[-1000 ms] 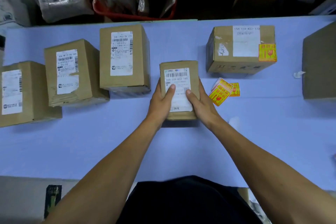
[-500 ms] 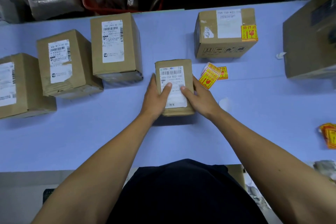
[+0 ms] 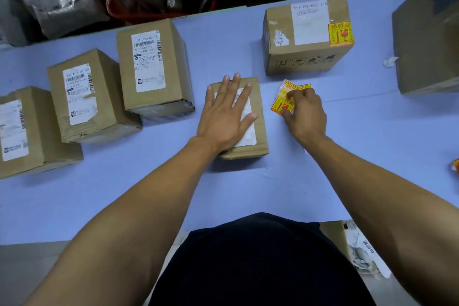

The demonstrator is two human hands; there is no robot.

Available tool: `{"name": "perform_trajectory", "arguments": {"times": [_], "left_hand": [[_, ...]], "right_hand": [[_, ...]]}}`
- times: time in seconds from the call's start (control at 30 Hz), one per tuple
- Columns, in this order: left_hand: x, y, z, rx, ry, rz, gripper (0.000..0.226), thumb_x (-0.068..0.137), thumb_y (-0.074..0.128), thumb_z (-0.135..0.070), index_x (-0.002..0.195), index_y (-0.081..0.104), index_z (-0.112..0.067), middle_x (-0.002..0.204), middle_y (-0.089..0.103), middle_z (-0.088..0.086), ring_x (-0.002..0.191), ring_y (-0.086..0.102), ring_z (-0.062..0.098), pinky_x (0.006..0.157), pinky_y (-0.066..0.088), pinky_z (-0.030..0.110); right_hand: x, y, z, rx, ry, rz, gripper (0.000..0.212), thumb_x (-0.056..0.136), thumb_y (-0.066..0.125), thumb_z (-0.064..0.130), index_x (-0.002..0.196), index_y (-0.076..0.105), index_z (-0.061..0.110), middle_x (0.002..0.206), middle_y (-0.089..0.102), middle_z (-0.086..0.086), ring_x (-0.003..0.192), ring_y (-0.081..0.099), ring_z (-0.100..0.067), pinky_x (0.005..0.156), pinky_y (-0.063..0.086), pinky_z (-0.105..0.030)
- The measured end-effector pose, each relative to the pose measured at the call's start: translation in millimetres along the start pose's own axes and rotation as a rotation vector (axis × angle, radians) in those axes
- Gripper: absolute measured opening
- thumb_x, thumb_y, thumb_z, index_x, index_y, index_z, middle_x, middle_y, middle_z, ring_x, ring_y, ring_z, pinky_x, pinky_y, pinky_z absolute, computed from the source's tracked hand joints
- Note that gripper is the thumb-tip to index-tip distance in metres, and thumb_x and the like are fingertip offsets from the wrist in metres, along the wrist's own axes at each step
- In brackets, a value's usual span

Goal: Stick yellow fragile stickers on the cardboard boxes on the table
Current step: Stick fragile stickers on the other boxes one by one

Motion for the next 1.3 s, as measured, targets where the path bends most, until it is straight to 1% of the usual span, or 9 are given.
{"name": "perform_trajectory", "arguments": {"times": [0.13, 0.3, 0.53, 0.7, 0.93, 1.03, 1.13, 1.2, 1.3], "left_hand": [[-0.1, 0.8, -1.1, 0.019, -0.01, 0.027, 0.069, 0.101, 0.024, -0.057, 0.159, 0.005, -0.025, 0.168, -0.006, 0.003, 0.154, -0.008, 0.024, 0.12, -0.008, 0.051], [-0.2, -0.7, -0.6, 0.002, -0.009, 0.018, 0.068, 0.102, 0.025, -0.056, 0.159, 0.004, -0.027, 0.168, -0.007, 0.002, 0.154, -0.009, 0.022, 0.12, -0.009, 0.05], [-2.9, -3.2, -1.9, -0.017, -0.013, 0.022, 0.068, 0.102, 0.028, -0.055, 0.159, 0.005, -0.027, 0.168, -0.006, 0.002, 0.154, -0.009, 0.022, 0.121, -0.008, 0.05], [-3.5, -4.5, -2.7, -0.025, -0.013, 0.029, 0.067, 0.102, 0.028, -0.055, 0.159, 0.004, -0.026, 0.168, -0.007, 0.003, 0.154, -0.01, 0.022, 0.121, -0.008, 0.05], [-3.8, -8.2, -3.1, -0.046, -0.01, 0.039, 0.068, 0.103, 0.03, -0.054, 0.159, 0.005, -0.026, 0.168, -0.007, 0.003, 0.154, -0.01, 0.022, 0.121, -0.008, 0.05], [-3.7, -9.5, -3.3, -0.047, -0.012, 0.058, 0.068, 0.103, 0.03, -0.055, 0.159, 0.004, -0.026, 0.168, -0.009, 0.002, 0.154, -0.012, 0.022, 0.121, -0.009, 0.049], [-3.3, -11.1, -3.2, -0.05, -0.012, 0.073, 0.068, 0.103, 0.029, -0.055, 0.159, 0.003, -0.027, 0.168, -0.01, 0.002, 0.154, -0.012, 0.022, 0.12, -0.01, 0.049], [-3.4, -12.5, -3.1, -0.054, -0.009, 0.08, 0.068, 0.103, 0.028, -0.055, 0.159, 0.003, -0.027, 0.168, -0.01, 0.003, 0.154, -0.012, 0.022, 0.121, -0.009, 0.049], [-3.5, -14.9, -3.5, -0.055, -0.006, 0.087, 0.068, 0.103, 0.028, -0.054, 0.159, 0.003, -0.026, 0.168, -0.009, 0.003, 0.154, -0.012, 0.023, 0.121, -0.008, 0.049]], "right_hand": [[8.2, 2.8, 0.2, -0.086, -0.006, 0.007, 0.047, 0.088, 0.07, 0.025, 0.129, 0.054, 0.007, 0.128, 0.05, -0.019, 0.117, 0.047, -0.042, 0.079, 0.047, -0.047], [15.9, 2.2, -2.5, -0.069, 0.034, 0.028, 0.036, 0.088, 0.071, 0.022, 0.117, 0.061, 0.004, 0.123, 0.052, -0.02, 0.115, 0.048, -0.041, 0.08, 0.046, -0.045], [20.5, 1.6, -7.3, 0.077, 0.079, -0.011, 0.042, 0.085, 0.074, 0.019, 0.121, 0.056, 0.01, 0.125, 0.05, -0.017, 0.115, 0.051, -0.039, 0.073, 0.043, -0.041], [28.3, 0.1, -9.6, 0.154, 0.164, 0.016, 0.044, 0.082, 0.075, 0.018, 0.121, 0.055, 0.015, 0.125, 0.051, -0.015, 0.107, 0.057, -0.039, 0.075, 0.041, -0.038], [34.4, -6.5, -15.6, 0.251, 0.225, 0.021, 0.041, 0.08, 0.078, 0.016, 0.117, 0.059, 0.013, 0.126, 0.054, -0.016, 0.112, 0.056, -0.036, 0.077, 0.041, -0.035], [35.5, -9.1, -18.6, 0.303, 0.245, 0.029, 0.042, 0.078, 0.078, 0.014, 0.116, 0.059, 0.013, 0.122, 0.062, -0.015, 0.113, 0.057, -0.034, 0.079, 0.042, -0.034], [35.7, -11.9, -20.3, 0.393, 0.29, 0.016, 0.039, 0.076, 0.079, 0.01, 0.11, 0.061, 0.01, 0.112, 0.068, -0.013, 0.108, 0.061, -0.031, 0.076, 0.042, -0.03], [35.6, -12.6, -21.9, 0.478, 0.353, 0.016, 0.035, 0.075, 0.079, 0.008, 0.106, 0.063, 0.012, 0.107, 0.07, -0.01, 0.105, 0.063, -0.029, 0.074, 0.04, -0.026], [36.0, -13.5, -24.3, 0.553, 0.398, 0.022, 0.031, 0.076, 0.08, 0.01, 0.104, 0.066, 0.012, 0.099, 0.068, -0.006, 0.105, 0.065, -0.026, 0.077, 0.043, -0.025]]}}
Point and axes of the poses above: each hand's wrist, its own x-axis towards the middle knuckle, its own y-axis out of the palm, z = x × y, the point moved 2 cm from there along x, towards the middle knuckle
